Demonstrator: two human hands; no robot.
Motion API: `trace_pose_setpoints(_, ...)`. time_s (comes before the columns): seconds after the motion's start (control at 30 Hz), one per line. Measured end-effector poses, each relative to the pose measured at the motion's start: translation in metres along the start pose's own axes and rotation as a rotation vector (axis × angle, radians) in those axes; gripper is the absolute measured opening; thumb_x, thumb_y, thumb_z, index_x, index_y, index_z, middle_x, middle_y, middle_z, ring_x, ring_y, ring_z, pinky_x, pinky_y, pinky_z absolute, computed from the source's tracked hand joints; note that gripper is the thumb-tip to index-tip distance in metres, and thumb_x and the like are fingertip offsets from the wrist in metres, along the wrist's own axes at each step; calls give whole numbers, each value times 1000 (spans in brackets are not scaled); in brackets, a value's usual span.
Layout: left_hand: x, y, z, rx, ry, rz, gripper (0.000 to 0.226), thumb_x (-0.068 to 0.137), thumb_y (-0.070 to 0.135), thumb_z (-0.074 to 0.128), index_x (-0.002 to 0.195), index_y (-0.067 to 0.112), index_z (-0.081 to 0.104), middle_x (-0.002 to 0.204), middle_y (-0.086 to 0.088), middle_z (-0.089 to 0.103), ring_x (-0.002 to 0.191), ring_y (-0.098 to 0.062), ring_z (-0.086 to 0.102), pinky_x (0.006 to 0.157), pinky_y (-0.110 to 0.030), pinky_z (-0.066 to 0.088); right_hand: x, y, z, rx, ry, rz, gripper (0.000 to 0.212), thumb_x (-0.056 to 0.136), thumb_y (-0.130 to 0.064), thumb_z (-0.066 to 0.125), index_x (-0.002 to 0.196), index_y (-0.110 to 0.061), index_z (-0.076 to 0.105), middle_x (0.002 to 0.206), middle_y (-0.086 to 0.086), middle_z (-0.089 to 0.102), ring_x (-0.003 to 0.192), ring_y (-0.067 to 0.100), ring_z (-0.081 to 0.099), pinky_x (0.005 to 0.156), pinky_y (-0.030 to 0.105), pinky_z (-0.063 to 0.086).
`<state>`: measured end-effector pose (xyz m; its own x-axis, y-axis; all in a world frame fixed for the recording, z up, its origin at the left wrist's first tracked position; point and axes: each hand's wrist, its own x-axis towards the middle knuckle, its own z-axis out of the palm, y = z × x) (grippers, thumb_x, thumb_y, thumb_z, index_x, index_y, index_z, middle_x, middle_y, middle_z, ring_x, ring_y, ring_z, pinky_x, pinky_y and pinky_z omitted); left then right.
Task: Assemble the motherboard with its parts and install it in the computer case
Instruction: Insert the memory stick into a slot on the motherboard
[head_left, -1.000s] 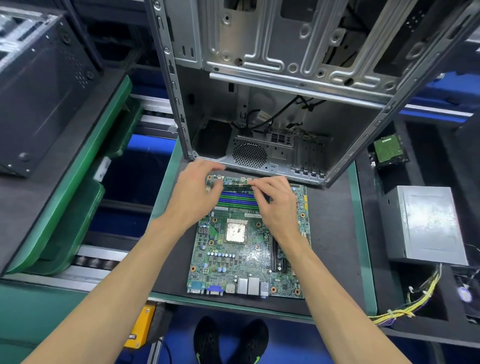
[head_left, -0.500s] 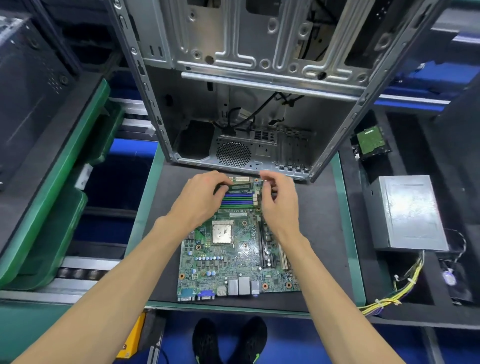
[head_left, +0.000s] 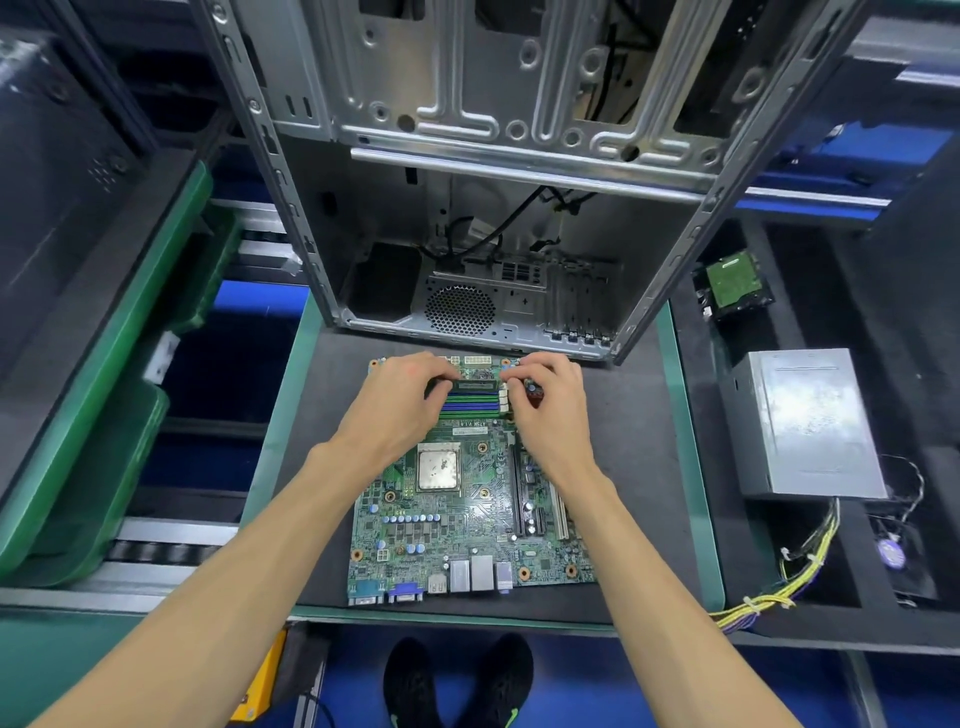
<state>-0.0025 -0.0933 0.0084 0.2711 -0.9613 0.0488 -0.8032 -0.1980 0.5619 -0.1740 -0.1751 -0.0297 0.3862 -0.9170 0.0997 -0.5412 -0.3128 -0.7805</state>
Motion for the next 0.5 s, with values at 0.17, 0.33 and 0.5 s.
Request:
trace_pose_setpoints(0.17,-2,1,0,-18,43,1,20,97,11,62,112,13,75,111,1,73,103,-18,67,95,-34,51,0,0,0,5,1,1,15,98,-14,64,101,-19,78,109,-5,60,109,12,47,103,34,40)
trace_pose_setpoints(0.33,-1,2,2,17,20,-2,21,97,11,61,112,13,75,111,0,73,104,-20,66,95,-35,50,0,-1,-1,4,-3,4,15,98,-14,64,101,-18,78,109,-5,60,109,12,47,103,36,41)
trace_pose_setpoints(0.5,1,2,6,37,5,-9,21,97,10,60,111,13,75,111,0,73,104,-21,65,94,-35,49,0,-2,-1,3,-5,4,16,98,-14,64,100,-19,79,109,-5,60,109,12,47,103,38,41)
